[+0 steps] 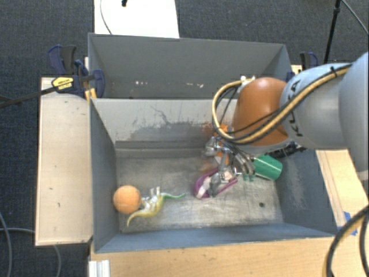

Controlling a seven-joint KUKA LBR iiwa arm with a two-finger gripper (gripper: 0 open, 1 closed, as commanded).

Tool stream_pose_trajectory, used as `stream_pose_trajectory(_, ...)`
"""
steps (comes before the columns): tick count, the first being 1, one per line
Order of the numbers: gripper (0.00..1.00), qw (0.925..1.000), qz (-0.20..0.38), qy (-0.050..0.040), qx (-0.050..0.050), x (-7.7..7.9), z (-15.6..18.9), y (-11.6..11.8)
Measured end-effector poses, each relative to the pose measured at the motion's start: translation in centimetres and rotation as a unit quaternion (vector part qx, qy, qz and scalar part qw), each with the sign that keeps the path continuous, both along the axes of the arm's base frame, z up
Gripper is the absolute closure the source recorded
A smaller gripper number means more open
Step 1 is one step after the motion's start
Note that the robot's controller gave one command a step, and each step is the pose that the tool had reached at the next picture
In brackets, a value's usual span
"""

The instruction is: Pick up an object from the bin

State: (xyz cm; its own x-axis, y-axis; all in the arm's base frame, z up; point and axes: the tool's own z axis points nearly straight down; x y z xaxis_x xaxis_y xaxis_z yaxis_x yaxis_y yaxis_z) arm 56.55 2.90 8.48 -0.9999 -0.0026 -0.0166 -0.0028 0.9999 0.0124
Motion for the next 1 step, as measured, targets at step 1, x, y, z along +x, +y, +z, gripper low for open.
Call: stream_pose_trajectory(1,1.00,1.0000,0.000,0.0051,0.000,-0.20,0.00,0.02)
